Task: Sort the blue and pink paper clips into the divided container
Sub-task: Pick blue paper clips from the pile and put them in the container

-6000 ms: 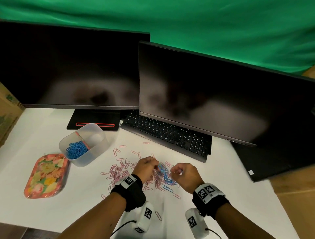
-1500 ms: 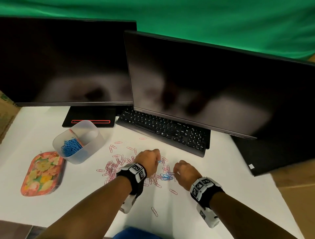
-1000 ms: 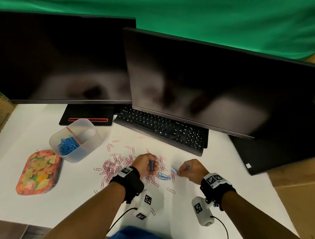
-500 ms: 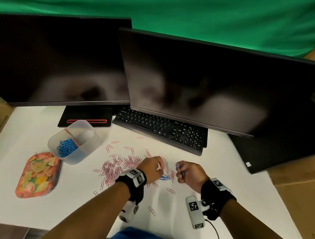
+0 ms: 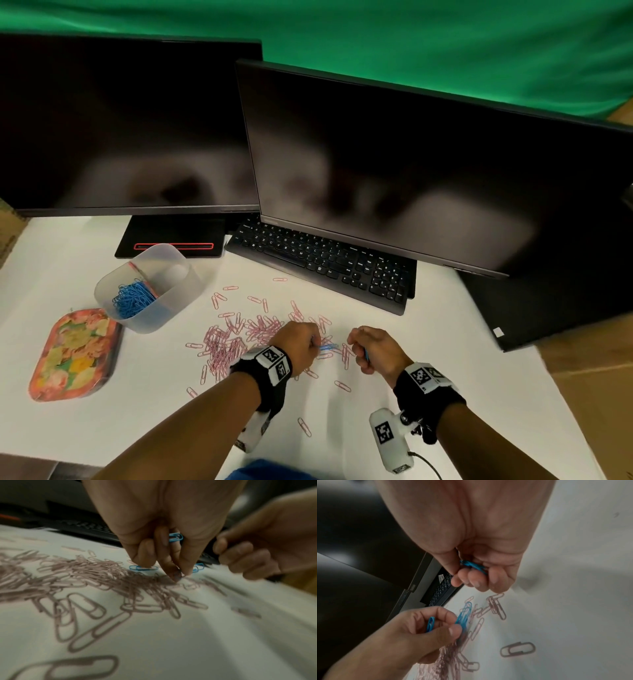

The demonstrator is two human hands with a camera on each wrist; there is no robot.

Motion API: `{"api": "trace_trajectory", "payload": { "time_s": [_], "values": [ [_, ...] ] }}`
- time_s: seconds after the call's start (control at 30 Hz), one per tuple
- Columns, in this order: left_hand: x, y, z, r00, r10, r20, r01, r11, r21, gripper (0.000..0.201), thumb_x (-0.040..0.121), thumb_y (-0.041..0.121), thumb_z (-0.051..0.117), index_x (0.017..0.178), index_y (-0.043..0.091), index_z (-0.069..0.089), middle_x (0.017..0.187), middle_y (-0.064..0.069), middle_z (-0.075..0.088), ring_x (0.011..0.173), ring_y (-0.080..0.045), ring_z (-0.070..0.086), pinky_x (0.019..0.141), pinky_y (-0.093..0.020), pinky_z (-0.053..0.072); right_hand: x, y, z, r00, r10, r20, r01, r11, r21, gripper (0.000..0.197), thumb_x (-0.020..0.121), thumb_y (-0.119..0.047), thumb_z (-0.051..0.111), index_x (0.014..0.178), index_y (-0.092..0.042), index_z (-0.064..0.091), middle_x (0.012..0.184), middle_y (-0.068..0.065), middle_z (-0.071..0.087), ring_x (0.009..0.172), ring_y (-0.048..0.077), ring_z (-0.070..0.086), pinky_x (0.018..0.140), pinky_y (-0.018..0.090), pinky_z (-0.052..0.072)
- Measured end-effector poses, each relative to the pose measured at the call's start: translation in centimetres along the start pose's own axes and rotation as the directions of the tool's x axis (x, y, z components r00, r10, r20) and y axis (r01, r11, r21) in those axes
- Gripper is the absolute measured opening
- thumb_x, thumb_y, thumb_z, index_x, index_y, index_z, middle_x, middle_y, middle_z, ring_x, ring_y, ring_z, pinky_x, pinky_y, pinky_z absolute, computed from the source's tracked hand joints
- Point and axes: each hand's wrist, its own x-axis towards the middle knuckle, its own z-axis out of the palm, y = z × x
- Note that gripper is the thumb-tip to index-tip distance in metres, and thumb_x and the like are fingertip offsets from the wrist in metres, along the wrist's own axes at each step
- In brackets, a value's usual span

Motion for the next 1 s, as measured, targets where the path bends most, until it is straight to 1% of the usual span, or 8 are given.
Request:
{"api": "trace_trajectory", "payload": {
  "time_s": [0.13, 0.23, 0.33, 0.4, 0.53, 0.83, 0.93, 1.0],
  "values": [
    [-0.1, -0.7, -0.6, 0.997, -0.075, -0.014, 0.069, 0.963, -0.261, 0.014, 0.083, 0.012, 0.065, 0.091, 0.023, 0.068, 0.086, 0.000, 0.065, 0.083, -0.018, 0.063, 0.072, -0.019, 0.049, 0.3, -0.2, 0.4, 1.000, 0.015, -0.010, -0.015, 1.000, -0.023, 0.029, 0.098, -0.005, 0.034, 0.085, -0.009, 0.058, 0.056, -0.002, 0.034, 0.043, 0.008, 0.027, 0.043, 0.017, 0.019],
    [-0.5, -1.6, -1.6, 0.993, -0.120, -0.002, 0.106, 0.888, -0.447, 0.023, 0.085, 0.011, 0.066, 0.106, 0.020, 0.070, 0.090, -0.001, 0.068, 0.082, -0.013, 0.061, 0.079, -0.021, 0.050, 0.9, -0.4, 1.2, 0.993, -0.111, -0.050, 0.094, 0.960, -0.264, 0.025, 0.099, -0.011, 0.041, 0.086, -0.016, 0.061, 0.063, -0.010, 0.046, 0.050, 0.001, 0.041, 0.050, 0.014, 0.033],
    [-1.2, -2.2, -3.0, 0.978, -0.208, -0.010, 0.151, 0.742, -0.653, 0.017, 0.088, 0.003, 0.061, 0.101, 0.009, 0.071, 0.077, 0.003, 0.066, 0.057, -0.001, 0.055, 0.055, -0.012, 0.041, 1.6, -0.9, 2.4, 0.975, -0.217, -0.054, 0.165, 0.858, -0.487, 0.015, 0.094, -0.021, 0.052, 0.085, -0.025, 0.063, 0.078, -0.005, 0.064, 0.064, 0.010, 0.057, 0.060, 0.020, 0.046],
    [-1.7, -3.2, -3.9, 0.949, -0.316, 0.017, 0.193, 0.535, -0.823, 0.018, 0.090, -0.004, 0.053, 0.084, 0.005, 0.068, 0.064, 0.000, 0.056, 0.037, -0.003, 0.039, 0.041, -0.015, 0.029, 2.1, -1.7, 3.5, 0.967, -0.255, -0.025, 0.191, 0.783, -0.592, 0.012, 0.091, -0.022, 0.054, 0.086, -0.026, 0.063, 0.073, -0.004, 0.065, 0.063, 0.012, 0.058, 0.062, 0.024, 0.050],
    [-2.3, -5.7, -5.0, 0.894, -0.442, 0.072, 0.197, 0.243, -0.950, 0.021, 0.092, 0.002, 0.043, 0.084, 0.005, 0.061, 0.067, -0.007, 0.045, 0.043, -0.012, 0.029, 0.045, -0.020, 0.020, 3.0, -3.2, 5.8, 0.948, -0.311, 0.067, 0.230, 0.525, -0.819, 0.020, 0.090, -0.024, 0.049, 0.100, -0.028, 0.065, 0.098, -0.001, 0.069, 0.091, 0.023, 0.064, 0.078, 0.028, 0.051],
    [-4.5, -6.7, -6.0, 0.913, -0.406, 0.045, 0.102, 0.121, -0.987, 0.007, 0.091, 0.006, 0.058, 0.095, 0.000, 0.061, 0.076, -0.015, 0.065, 0.057, -0.019, 0.053, 0.046, -0.024, 0.038, 5.2, -4.1, 8.5, 0.898, -0.230, 0.375, 0.354, -0.127, -0.927, 0.027, 0.090, -0.005, 0.042, 0.111, -0.012, 0.058, 0.111, 0.011, 0.064, 0.099, 0.032, 0.064, 0.079, 0.036, 0.048],
    [-4.9, -6.7, -6.5, 0.907, -0.414, 0.076, 0.108, 0.054, -0.993, 0.016, 0.090, 0.006, 0.060, 0.104, -0.003, 0.062, 0.088, -0.019, 0.071, 0.067, -0.023, 0.066, 0.049, -0.025, 0.048, 5.1, -4.4, 8.4, 0.900, -0.246, 0.361, 0.348, -0.096, -0.932, 0.024, 0.092, -0.009, 0.042, 0.112, -0.012, 0.056, 0.111, 0.010, 0.062, 0.099, 0.031, 0.064, 0.081, 0.037, 0.049],
    [-5.1, -6.9, -6.8, 0.911, -0.401, 0.094, 0.100, -0.006, -0.995, 0.023, 0.089, 0.008, 0.062, 0.109, -0.003, 0.061, 0.095, -0.021, 0.070, 0.075, -0.026, 0.068, 0.054, -0.027, 0.051, 5.1, -4.6, 8.2, 0.911, -0.307, 0.275, 0.319, 0.100, -0.943, 0.021, 0.095, -0.020, 0.043, 0.108, -0.015, 0.058, 0.108, 0.008, 0.061, 0.097, 0.030, 0.063, 0.082, 0.035, 0.049]
  ]
}}
